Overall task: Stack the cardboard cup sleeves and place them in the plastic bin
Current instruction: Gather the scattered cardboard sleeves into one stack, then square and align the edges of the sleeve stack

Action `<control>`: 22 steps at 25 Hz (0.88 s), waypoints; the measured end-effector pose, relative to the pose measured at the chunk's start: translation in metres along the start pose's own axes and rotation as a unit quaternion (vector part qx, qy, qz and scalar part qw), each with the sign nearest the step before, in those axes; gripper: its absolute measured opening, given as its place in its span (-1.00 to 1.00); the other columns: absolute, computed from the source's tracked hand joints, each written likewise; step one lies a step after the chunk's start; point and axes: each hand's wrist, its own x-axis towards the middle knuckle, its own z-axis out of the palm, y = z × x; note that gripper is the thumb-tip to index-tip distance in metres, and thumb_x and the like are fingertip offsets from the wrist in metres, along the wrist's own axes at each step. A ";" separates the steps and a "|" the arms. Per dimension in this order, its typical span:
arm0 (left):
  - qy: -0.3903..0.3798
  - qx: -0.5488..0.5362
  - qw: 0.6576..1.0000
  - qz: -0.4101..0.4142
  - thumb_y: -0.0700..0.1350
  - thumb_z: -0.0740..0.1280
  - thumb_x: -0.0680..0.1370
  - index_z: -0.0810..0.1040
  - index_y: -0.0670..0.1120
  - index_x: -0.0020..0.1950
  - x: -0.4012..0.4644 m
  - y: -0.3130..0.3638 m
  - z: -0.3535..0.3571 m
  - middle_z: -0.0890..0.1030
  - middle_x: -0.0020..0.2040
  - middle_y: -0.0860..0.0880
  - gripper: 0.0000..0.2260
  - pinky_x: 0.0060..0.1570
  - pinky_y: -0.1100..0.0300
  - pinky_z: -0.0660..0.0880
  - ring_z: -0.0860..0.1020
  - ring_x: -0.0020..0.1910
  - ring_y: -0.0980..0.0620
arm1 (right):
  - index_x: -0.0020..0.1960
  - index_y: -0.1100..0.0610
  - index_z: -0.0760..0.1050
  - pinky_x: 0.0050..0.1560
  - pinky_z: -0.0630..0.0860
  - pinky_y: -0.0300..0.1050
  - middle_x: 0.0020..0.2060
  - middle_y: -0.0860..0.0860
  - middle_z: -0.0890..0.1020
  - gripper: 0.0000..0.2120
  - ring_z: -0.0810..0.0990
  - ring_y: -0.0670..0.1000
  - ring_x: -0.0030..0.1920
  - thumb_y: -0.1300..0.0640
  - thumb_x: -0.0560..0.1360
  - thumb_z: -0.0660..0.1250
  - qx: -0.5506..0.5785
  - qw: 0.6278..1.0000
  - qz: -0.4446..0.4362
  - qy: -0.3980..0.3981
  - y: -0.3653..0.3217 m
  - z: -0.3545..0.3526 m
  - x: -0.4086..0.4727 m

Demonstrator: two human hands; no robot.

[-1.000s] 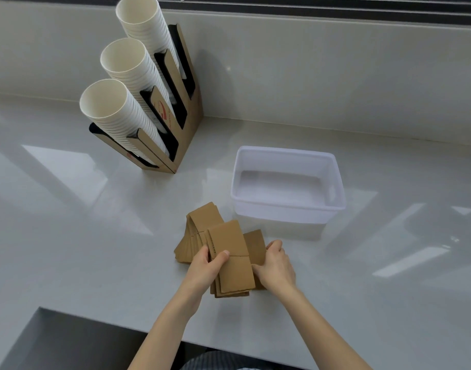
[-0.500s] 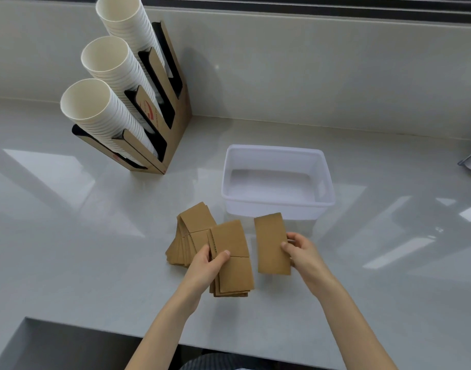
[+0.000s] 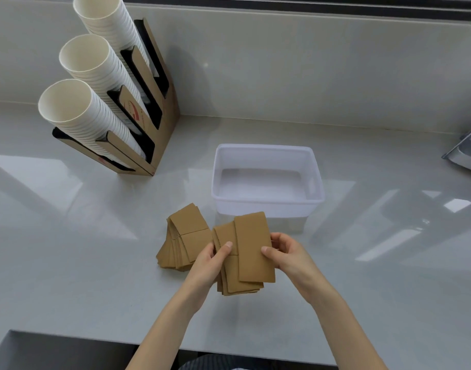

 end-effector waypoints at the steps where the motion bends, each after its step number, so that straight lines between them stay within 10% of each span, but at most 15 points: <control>1: -0.003 -0.006 1.000 0.002 -0.01 0.21 0.54 0.42 0.04 0.15 0.000 -0.001 0.000 0.57 0.07 0.10 -0.80 0.09 0.15 0.51 0.54 0.08 0.12 | -0.01 0.03 0.47 0.02 0.54 -0.13 -0.05 0.06 0.58 -0.86 0.57 0.05 -0.01 0.23 0.49 0.29 -0.013 1.000 0.003 0.006 0.001 0.002 0.000; 13: -0.021 0.008 1.000 0.012 -0.10 0.29 0.51 0.41 0.12 0.02 0.002 -0.010 0.007 0.57 0.04 0.05 -0.84 0.02 0.17 0.53 0.56 0.05 0.05 | 0.20 0.06 0.38 -0.19 0.47 -0.30 -0.20 -0.06 0.45 -0.64 0.49 -0.09 -0.15 0.13 0.44 0.35 -0.089 0.995 0.037 0.023 0.007 0.018 -0.002; 22: -0.030 0.032 0.999 0.032 -0.09 0.30 0.50 0.44 0.10 0.04 0.005 -0.001 0.003 0.58 0.06 0.03 -0.84 0.08 0.13 0.53 0.57 0.07 0.04 | 0.25 0.15 0.42 0.06 0.56 -0.12 0.12 0.13 0.58 -0.64 0.58 0.08 0.12 0.08 0.48 0.31 -0.059 0.998 0.037 -0.010 0.001 0.020 0.000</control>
